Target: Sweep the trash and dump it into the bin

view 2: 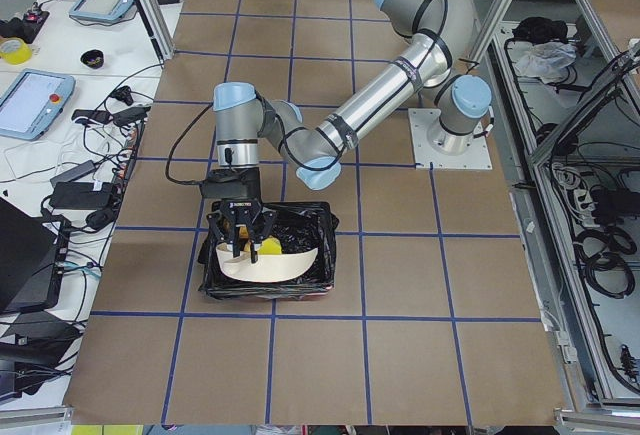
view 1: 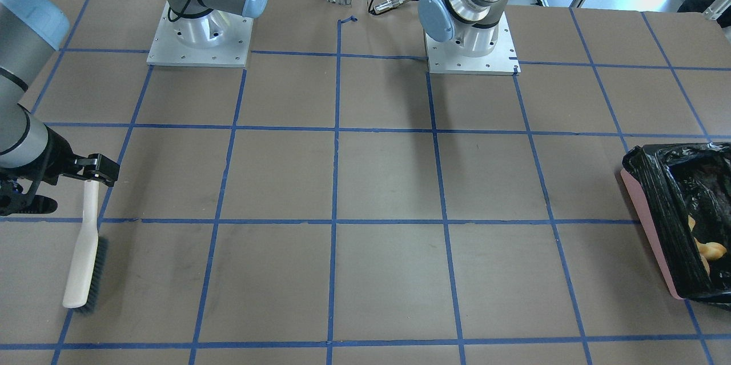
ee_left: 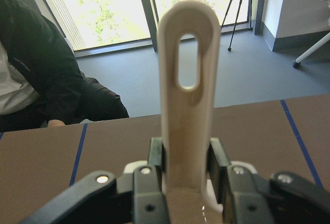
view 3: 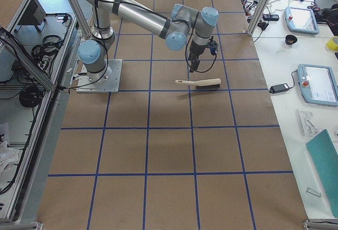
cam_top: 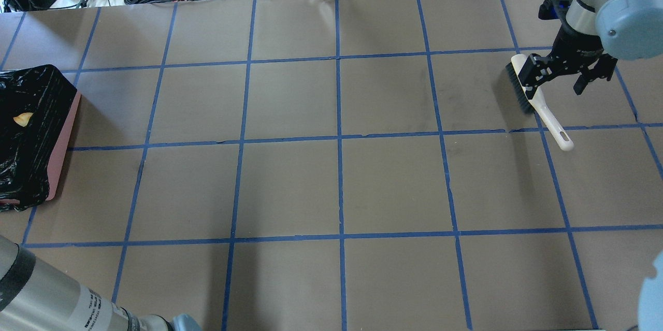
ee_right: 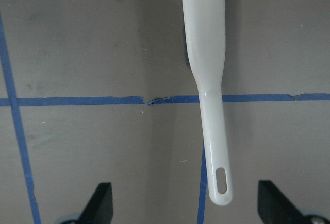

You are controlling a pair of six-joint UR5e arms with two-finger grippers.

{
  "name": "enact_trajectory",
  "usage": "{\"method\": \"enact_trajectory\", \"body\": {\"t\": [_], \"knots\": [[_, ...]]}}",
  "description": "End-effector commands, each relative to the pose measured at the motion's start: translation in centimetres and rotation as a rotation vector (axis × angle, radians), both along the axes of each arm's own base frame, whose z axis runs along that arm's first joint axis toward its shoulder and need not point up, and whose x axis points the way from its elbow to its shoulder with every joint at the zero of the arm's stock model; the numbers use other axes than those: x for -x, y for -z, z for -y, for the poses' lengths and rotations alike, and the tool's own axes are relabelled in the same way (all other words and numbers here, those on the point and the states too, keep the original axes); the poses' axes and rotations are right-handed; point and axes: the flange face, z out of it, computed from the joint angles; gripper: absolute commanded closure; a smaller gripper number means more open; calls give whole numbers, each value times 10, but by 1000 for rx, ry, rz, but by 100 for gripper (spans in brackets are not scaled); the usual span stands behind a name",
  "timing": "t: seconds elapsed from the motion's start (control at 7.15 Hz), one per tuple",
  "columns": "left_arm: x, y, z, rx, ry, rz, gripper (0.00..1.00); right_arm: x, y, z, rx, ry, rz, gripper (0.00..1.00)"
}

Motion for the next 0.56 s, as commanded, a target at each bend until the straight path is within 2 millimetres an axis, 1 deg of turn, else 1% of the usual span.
{"method": "enact_trajectory", "body": {"t": [0.0, 0.14, 0.28, 0.42], "knots": [[2, 11, -7, -26, -6, -14, 100, -26, -46, -23, 35, -29, 10, 0], [-1, 2, -3, -4, -5, 2, 100, -34, -56, -35, 25, -24, 64, 0], [-1, -4, -4, 3, -13, 19, 100, -43, -71, -49, 42, -16, 121, 0], [1, -16, -9, 10, -25, 40, 100, -51, -78, -59, 25, 0, 184, 0]]}}
